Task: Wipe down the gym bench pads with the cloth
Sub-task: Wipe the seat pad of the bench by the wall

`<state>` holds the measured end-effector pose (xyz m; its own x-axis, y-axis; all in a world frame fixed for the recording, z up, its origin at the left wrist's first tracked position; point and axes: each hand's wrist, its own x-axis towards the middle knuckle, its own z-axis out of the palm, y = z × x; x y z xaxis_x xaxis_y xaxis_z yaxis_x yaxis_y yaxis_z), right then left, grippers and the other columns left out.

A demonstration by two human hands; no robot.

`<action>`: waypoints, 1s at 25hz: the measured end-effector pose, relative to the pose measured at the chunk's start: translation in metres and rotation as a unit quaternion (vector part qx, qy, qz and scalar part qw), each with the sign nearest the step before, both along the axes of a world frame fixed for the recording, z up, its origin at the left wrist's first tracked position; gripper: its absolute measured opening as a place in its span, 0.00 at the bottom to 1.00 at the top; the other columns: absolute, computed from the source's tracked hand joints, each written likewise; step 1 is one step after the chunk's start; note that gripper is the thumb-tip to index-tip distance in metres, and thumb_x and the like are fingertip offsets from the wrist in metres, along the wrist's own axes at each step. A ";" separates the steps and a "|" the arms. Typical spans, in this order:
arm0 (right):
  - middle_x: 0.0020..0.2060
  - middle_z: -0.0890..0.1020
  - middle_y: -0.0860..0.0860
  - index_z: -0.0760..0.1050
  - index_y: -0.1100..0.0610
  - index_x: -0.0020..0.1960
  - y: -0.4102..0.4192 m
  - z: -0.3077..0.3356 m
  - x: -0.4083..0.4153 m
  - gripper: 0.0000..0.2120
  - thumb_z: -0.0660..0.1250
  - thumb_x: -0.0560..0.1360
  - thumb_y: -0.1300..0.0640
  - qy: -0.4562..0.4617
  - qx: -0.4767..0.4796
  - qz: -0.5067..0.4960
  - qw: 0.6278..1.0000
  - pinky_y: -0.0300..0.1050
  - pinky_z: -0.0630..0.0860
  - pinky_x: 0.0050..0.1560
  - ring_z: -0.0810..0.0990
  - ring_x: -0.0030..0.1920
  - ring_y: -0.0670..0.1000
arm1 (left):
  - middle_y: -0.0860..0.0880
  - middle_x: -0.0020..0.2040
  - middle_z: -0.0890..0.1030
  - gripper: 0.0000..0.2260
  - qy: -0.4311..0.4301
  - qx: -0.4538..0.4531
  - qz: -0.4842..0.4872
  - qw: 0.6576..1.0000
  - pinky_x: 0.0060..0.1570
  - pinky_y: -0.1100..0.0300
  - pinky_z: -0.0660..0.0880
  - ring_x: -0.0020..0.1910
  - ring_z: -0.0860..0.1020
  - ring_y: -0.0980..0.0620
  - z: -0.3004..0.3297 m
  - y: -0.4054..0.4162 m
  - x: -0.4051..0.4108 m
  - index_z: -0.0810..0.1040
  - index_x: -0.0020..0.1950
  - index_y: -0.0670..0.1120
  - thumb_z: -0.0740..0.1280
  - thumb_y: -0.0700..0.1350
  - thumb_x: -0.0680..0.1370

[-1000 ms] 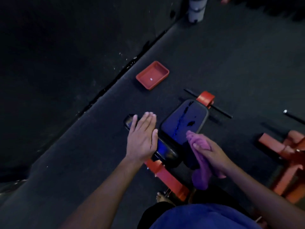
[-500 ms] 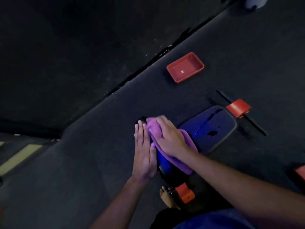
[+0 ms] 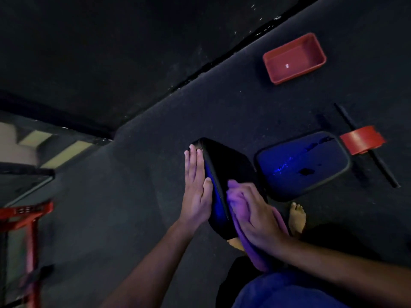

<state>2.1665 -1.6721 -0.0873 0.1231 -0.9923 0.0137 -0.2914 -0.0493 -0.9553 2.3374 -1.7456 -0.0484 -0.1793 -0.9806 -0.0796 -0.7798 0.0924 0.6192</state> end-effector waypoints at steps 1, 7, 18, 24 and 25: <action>0.65 0.75 0.50 0.74 0.55 0.68 -0.026 0.012 0.011 0.16 0.60 0.82 0.55 0.015 -0.034 -0.013 0.999 0.41 0.72 0.67 0.76 0.67 0.47 | 0.47 0.85 0.43 0.29 0.003 -0.008 0.001 1.000 0.81 0.58 0.41 0.84 0.39 0.49 -0.001 0.000 0.000 0.49 0.84 0.38 0.48 0.44 0.84; 0.59 0.76 0.53 0.72 0.54 0.60 -0.208 -0.029 0.040 0.10 0.62 0.83 0.50 0.078 0.080 -0.037 0.993 0.49 0.74 0.49 0.80 0.55 0.57 | 0.46 0.86 0.44 0.27 -0.014 -0.021 -0.006 1.000 0.82 0.56 0.42 0.84 0.40 0.48 0.001 0.000 -0.001 0.49 0.84 0.38 0.48 0.46 0.86; 0.62 0.75 0.49 0.73 0.52 0.68 -0.080 0.025 0.035 0.15 0.63 0.81 0.53 0.033 -0.029 -0.062 0.997 0.42 0.74 0.60 0.77 0.61 0.48 | 0.42 0.85 0.46 0.26 -0.003 -0.035 -0.008 0.999 0.83 0.53 0.43 0.85 0.42 0.45 -0.004 -0.001 0.002 0.51 0.83 0.35 0.48 0.45 0.87; 0.58 0.76 0.58 0.71 0.57 0.60 -0.165 -0.066 0.028 0.09 0.64 0.81 0.56 0.065 0.113 -0.031 0.991 0.48 0.71 0.50 0.80 0.55 0.62 | 0.46 0.85 0.45 0.27 -0.021 -0.028 0.000 0.999 0.82 0.55 0.43 0.85 0.42 0.48 0.002 0.002 -0.001 0.50 0.84 0.38 0.48 0.47 0.87; 0.57 0.76 0.58 0.71 0.56 0.59 -0.137 -0.082 0.016 0.08 0.63 0.81 0.57 0.077 0.134 -0.008 0.988 0.51 0.72 0.53 0.80 0.55 0.62 | 0.47 0.85 0.45 0.27 -0.017 -0.032 -0.004 0.999 0.82 0.56 0.43 0.85 0.42 0.49 0.003 0.002 0.000 0.50 0.84 0.38 0.48 0.47 0.87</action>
<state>2.1825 -1.8092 -0.1697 0.0870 -0.9595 -0.2680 -0.4322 0.2060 -0.8779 2.3372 -1.7431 -0.0454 -0.1854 -0.9824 -0.0232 -0.7999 0.1371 0.5843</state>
